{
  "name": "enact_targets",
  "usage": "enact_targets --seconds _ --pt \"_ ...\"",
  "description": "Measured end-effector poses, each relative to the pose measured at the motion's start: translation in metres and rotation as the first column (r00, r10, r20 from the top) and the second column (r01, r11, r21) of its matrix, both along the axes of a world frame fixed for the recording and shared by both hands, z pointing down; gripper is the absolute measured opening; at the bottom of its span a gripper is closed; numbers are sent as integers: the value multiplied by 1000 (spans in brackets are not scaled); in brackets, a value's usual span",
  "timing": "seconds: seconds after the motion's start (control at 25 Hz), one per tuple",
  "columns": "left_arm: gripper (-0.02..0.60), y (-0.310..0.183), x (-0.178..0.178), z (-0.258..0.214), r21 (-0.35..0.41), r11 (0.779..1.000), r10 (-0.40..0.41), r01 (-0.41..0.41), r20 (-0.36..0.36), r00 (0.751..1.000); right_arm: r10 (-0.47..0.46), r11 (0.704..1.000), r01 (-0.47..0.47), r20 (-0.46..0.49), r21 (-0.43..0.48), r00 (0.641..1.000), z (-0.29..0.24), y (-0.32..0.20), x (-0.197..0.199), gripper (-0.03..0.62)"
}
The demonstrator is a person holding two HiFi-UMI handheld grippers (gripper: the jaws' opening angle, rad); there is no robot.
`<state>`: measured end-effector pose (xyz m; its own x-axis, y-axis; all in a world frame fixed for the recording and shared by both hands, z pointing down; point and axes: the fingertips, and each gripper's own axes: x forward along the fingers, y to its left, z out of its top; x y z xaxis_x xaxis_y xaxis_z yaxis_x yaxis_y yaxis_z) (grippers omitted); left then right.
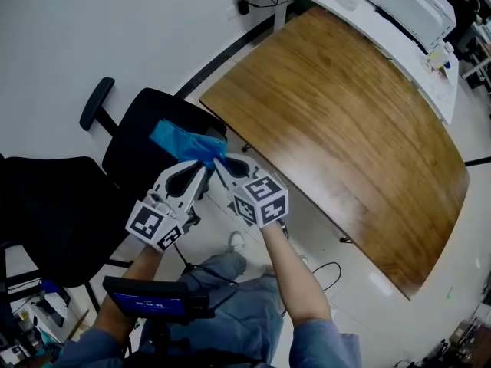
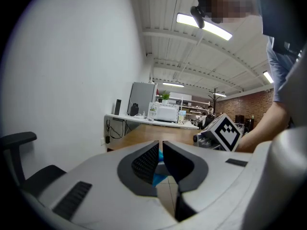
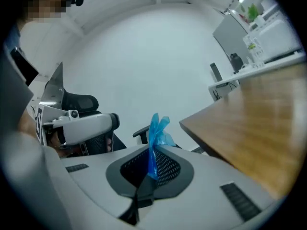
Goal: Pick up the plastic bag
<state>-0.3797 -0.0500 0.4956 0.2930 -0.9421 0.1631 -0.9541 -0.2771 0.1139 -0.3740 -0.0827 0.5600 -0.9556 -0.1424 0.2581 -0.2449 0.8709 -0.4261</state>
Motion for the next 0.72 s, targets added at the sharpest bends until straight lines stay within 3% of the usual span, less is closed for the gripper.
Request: enact_targets --seconds 0.36,0.72 --pt "38 -10 3 -42 81 997 12 -11 -18 1000 -28 982 35 -39 187 999 -70 -26 -1 1" --pt "38 -32 50 -80 156 983 108 -102 -30 994 56 946 -40 -41 323 998 -134 -57 52 1"
